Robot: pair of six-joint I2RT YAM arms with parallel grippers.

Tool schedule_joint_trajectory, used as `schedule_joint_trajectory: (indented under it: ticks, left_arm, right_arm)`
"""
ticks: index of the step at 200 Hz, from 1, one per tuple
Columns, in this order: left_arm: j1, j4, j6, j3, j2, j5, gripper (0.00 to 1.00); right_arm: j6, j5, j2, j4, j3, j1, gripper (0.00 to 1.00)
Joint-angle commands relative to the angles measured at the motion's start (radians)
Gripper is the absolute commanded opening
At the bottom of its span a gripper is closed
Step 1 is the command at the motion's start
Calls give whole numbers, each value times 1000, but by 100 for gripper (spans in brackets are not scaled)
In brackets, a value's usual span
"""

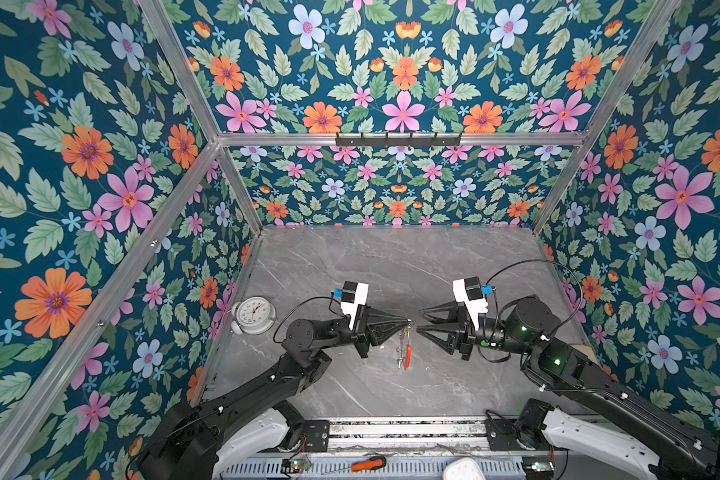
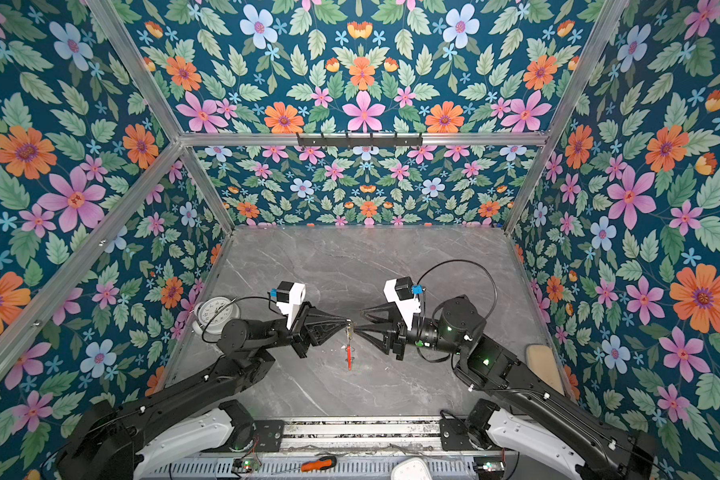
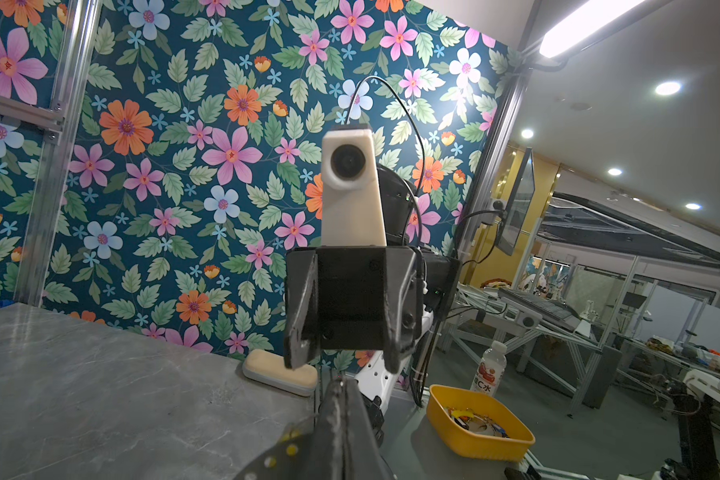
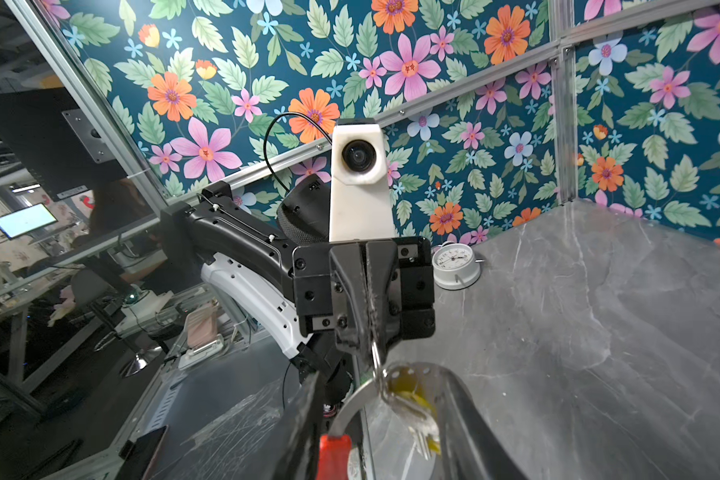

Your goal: Remove the keys from the keyring

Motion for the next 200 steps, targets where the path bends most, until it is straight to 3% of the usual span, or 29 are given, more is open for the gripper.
schedule_joint_trajectory:
  ticks: [1, 103, 200]
  left_arm:
    - [0, 68, -6, 3, 0, -9, 0]
    - [0, 81, -1, -12, -2, -31, 0]
    - [-1, 91, -9, -11, 15, -26, 0]
  right_arm:
    - [41, -45, 19, 80, 10, 1, 42]
    - [51, -72, 48, 79, -7, 9, 12]
    - [54, -93, 62, 66, -1, 13, 0]
